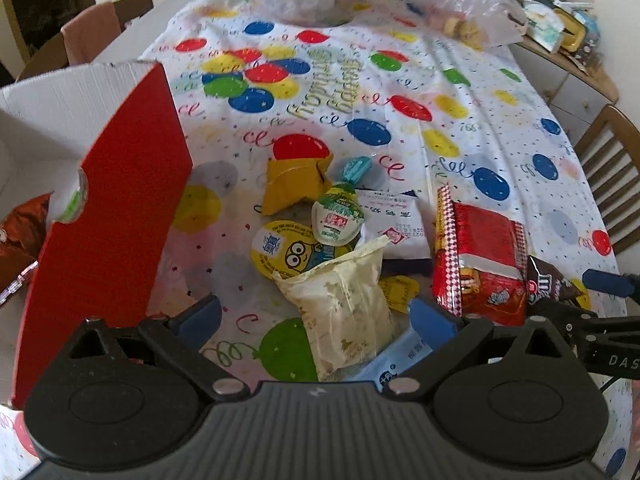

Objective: Organize snacks
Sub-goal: 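Grasp the cream bag with the left tool while the right tool grasps the dark packet, then carry both packets into the cardboard box and open both tools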

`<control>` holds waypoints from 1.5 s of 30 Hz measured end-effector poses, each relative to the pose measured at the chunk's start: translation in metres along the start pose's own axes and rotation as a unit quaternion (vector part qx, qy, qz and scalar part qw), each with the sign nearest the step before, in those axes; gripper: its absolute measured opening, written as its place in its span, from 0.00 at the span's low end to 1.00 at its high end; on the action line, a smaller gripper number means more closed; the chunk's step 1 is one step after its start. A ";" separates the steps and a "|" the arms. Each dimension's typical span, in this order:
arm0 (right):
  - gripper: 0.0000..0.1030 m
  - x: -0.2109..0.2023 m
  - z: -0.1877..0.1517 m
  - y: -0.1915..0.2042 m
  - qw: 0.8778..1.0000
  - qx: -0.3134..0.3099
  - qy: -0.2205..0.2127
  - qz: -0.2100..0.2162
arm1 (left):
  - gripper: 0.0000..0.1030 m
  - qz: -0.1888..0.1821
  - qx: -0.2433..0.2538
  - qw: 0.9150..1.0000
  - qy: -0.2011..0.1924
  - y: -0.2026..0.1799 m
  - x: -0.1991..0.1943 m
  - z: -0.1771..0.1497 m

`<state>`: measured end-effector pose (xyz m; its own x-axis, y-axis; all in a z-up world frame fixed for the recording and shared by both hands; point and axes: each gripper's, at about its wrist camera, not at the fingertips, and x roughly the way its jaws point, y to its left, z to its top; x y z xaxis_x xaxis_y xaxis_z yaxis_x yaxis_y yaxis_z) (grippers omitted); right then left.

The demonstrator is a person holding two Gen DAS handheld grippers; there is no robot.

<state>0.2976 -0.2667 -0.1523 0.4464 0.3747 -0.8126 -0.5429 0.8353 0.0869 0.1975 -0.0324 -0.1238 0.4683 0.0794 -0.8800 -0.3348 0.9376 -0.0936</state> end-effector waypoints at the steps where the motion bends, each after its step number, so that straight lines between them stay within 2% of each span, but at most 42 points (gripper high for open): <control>1: 0.78 0.002 0.001 -0.001 1.000 -0.002 0.002 0.002 | 0.98 0.000 -0.003 1.000 0.003 -0.001 0.002 0.001; 3: 0.74 0.007 0.001 -0.001 1.000 -0.007 0.004 0.006 | 0.97 0.004 -0.008 1.000 0.009 -0.002 0.007 0.001; 6: 0.70 0.012 0.003 0.000 1.000 -0.017 0.008 0.011 | 0.90 0.008 -0.010 1.000 0.016 -0.003 0.012 0.002; 8: 0.69 0.015 0.004 0.000 1.000 -0.022 0.010 0.014 | 0.81 0.006 -0.009 1.000 0.023 -0.004 0.015 0.003; 12: 0.66 0.016 0.005 -0.001 0.999 -0.027 0.008 0.021 | 0.72 -0.004 -0.012 0.999 0.032 -0.005 0.019 0.003; 13: 0.64 0.017 0.005 -0.001 0.999 -0.026 0.008 0.024 | 0.66 -0.008 -0.013 0.999 0.034 -0.005 0.020 0.003; 14: 0.60 0.017 0.004 -0.002 0.999 -0.025 0.009 0.028 | 0.59 -0.013 -0.015 0.999 0.036 -0.005 0.020 0.003; 18: 0.47 0.015 0.004 -0.002 0.999 -0.021 0.008 0.034 | 0.51 -0.026 -0.021 0.999 0.038 -0.005 0.020 0.003; 22: 0.41 0.013 0.002 -0.003 0.999 -0.012 0.005 0.040 | 0.43 -0.038 -0.026 0.998 0.037 -0.002 0.019 0.001; 27: 0.30 0.007 0.002 -0.004 0.999 -0.001 -0.004 0.035 | 0.39 -0.043 -0.024 0.998 0.033 -0.002 0.017 0.000; 30: 0.28 0.002 0.001 -0.005 0.999 0.002 -0.011 0.034 | 0.36 -0.048 -0.027 0.998 0.033 0.000 0.015 0.000; 45: 0.28 -0.052 0.009 0.022 0.998 0.007 -0.060 0.026 | 0.34 -0.086 -0.040 0.995 0.013 0.017 -0.019 0.000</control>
<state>0.2684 -0.2644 -0.1030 0.5006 0.4621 -0.7320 -0.5576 0.8189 0.1356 0.1827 -0.0184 -0.1084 0.5029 -0.0897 -0.8597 -0.3160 0.9067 -0.2795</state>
